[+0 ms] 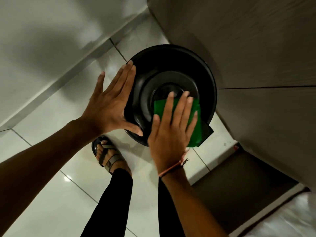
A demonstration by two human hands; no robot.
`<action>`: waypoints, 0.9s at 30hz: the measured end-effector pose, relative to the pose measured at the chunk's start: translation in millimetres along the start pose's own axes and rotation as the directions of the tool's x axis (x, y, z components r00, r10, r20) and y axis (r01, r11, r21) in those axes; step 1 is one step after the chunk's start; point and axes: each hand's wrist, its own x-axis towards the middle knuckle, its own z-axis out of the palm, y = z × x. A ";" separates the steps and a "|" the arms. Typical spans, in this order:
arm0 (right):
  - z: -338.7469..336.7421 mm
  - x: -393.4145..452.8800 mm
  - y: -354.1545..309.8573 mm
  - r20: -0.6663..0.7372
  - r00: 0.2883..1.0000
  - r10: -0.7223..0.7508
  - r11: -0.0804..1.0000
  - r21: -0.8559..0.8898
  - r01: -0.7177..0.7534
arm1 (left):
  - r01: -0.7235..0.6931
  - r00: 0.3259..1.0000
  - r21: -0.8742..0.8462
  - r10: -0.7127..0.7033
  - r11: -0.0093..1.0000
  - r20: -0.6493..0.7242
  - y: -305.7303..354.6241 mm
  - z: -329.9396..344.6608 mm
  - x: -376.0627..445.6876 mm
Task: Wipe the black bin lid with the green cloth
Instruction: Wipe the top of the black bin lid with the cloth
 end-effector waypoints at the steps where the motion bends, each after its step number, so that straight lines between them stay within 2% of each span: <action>1: 1.9 -6.4 -11.7 0.017 1.000 -0.026 1.000 0.018 0.026 | -0.001 1.000 0.003 0.001 1.000 -0.006 -0.7 0.9 0.2; 4: -4.3 1.4 -31.2 0.030 0.999 -0.038 0.983 0.181 0.032 | -0.006 0.999 -0.013 0.005 1.000 -0.031 -0.8 3.0 1.1; 5: -10.6 8.2 -29.9 0.049 0.998 -0.041 0.952 0.306 0.024 | -0.006 1.000 -0.025 0.005 1.000 -0.026 0.4 2.5 2.2; 7: -26.6 24.7 -12.9 0.080 0.995 -0.060 0.818 0.575 0.003 | 0.001 1.000 -0.040 -0.001 0.999 0.012 5.1 -2.3 3.5; 8: -34.1 33.5 3.7 0.070 0.995 -0.071 0.771 0.637 0.010 | 0.013 0.999 -0.045 -0.011 0.999 0.041 7.2 -6.1 2.8; 9: -42.3 44.2 23.0 0.046 0.996 -0.076 0.768 0.640 0.029 | 0.030 0.997 -0.051 -0.026 0.998 0.069 9.7 -10.6 0.7; 11: -53.1 70.6 58.8 0.012 0.995 -0.101 0.827 0.557 0.077 | 0.089 0.995 -0.103 -0.082 0.991 0.065 16.3 -15.8 -11.8; 13: -50.3 100.1 75.6 0.025 0.978 -0.206 0.876 0.450 0.173 | 0.108 0.985 -0.253 -0.138 0.961 -0.102 41.4 -11.5 -32.6; 15: -38.6 122.5 73.8 0.070 0.931 -0.359 0.889 0.329 0.319 | 0.061 0.937 -0.355 -0.177 0.933 -0.302 90.9 4.4 -49.5; 16: -31.7 129.2 69.7 0.093 0.902 -0.422 0.882 0.270 0.385 | 0.048 0.911 -0.339 -0.181 0.939 -0.371 117.3 18.3 -51.4; 18: -20.6 135.5 65.5 0.103 0.868 -0.485 0.865 0.199 0.460 | 0.099 0.880 -0.273 -0.212 0.957 -0.424 163.1 45.3 -41.5; 21: -12.4 135.8 70.4 0.049 0.862 -0.505 0.854 0.176 0.490 | 0.339 0.848 -0.194 -0.388 0.921 -0.362 178.9 69.2 -9.6; 22: -10.9 136.1 72.6 0.040 0.859 -0.511 0.850 0.169 0.498 | 0.368 0.831 -0.159 -0.401 0.916 -0.386 173.3 78.7 -2.1; 24: -9.2 136.0 73.0 0.035 0.846 -0.533 0.841 0.130 0.524 | 0.340 0.816 -0.077 -0.335 0.937 -0.471 154.7 95.4 0.0; 27: -8.4 135.1 72.9 0.050 0.833 -0.552 0.834 0.038 0.550 | 0.217 0.846 0.049 -0.162 0.975 -0.508 118.6 106.8 -14.9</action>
